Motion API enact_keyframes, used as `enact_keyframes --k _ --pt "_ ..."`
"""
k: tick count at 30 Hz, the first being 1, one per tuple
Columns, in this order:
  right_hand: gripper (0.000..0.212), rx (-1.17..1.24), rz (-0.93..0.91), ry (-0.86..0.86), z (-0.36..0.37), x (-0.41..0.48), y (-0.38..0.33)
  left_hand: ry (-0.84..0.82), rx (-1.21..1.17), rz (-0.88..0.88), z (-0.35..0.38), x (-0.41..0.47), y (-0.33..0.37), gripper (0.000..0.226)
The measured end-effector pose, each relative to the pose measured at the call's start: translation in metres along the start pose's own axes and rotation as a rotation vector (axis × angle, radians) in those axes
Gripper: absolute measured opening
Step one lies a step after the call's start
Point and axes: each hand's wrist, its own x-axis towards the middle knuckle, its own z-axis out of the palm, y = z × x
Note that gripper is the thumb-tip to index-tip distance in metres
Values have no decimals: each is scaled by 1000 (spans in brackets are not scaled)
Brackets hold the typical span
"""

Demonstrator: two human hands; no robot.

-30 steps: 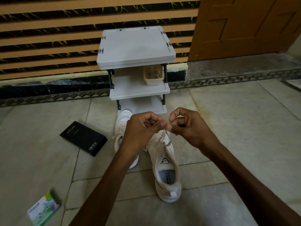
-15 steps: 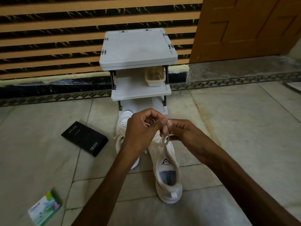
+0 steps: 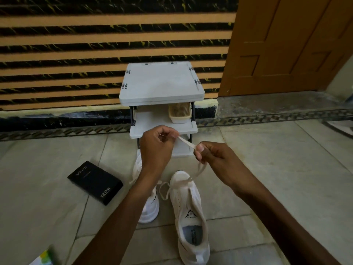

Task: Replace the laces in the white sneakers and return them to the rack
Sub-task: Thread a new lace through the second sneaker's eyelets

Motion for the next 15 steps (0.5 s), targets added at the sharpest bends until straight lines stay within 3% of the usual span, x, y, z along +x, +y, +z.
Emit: enact_keyframes --k 6,15 --pt "39 -112 -56 75 -25 -3 -5 97 160 -101 33 57 -26 26" --pt "38 -133 -114 59 -56 -30 -16 295 333 -356 17 76 -67 9"
